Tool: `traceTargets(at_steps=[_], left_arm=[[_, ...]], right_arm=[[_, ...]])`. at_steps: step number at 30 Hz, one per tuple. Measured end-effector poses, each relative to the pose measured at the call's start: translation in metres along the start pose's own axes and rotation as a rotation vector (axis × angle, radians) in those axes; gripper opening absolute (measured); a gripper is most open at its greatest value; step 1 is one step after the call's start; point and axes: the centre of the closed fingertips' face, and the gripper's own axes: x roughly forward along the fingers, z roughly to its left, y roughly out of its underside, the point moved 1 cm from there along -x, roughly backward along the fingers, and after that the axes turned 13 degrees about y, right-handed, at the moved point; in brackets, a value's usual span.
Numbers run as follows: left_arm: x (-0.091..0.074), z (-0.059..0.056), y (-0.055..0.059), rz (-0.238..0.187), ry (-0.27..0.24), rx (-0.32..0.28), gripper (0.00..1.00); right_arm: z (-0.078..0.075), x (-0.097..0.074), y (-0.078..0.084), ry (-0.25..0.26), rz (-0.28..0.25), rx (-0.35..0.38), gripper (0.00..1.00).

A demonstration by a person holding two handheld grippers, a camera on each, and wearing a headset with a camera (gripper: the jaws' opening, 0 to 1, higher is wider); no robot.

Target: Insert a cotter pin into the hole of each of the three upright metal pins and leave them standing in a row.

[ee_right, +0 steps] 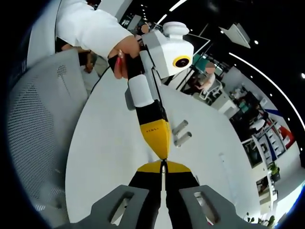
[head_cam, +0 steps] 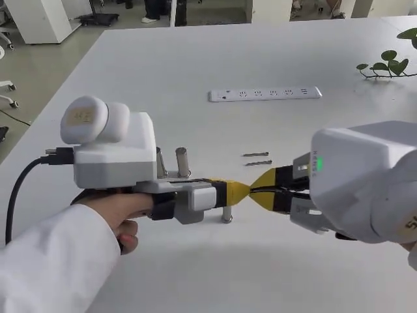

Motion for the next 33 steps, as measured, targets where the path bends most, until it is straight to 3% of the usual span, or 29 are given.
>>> traceTargets(at_steps=[14,17,28,33], left_arm=[[-0.004,0.0,0.009,0.044,0.002,-0.013,0.0],[-0.006,-0.001,0.011,0.066,-0.002,0.016,0.0],[-0.007,-0.001,0.012,0.054,-0.009,0.041,0.0],[-0.008,-0.002,0.014,0.072,-0.005,0.059,0.0]], right_arm=[[0.008,0.002,-0.003,-0.031,-0.004,-0.02,0.0],[0.01,0.002,-0.004,-0.038,-0.01,-0.02,0.0],[0.012,0.002,-0.005,-0.052,-0.027,0.001,0.0],[0.014,0.001,-0.006,-0.061,-0.031,0.009,0.0]])
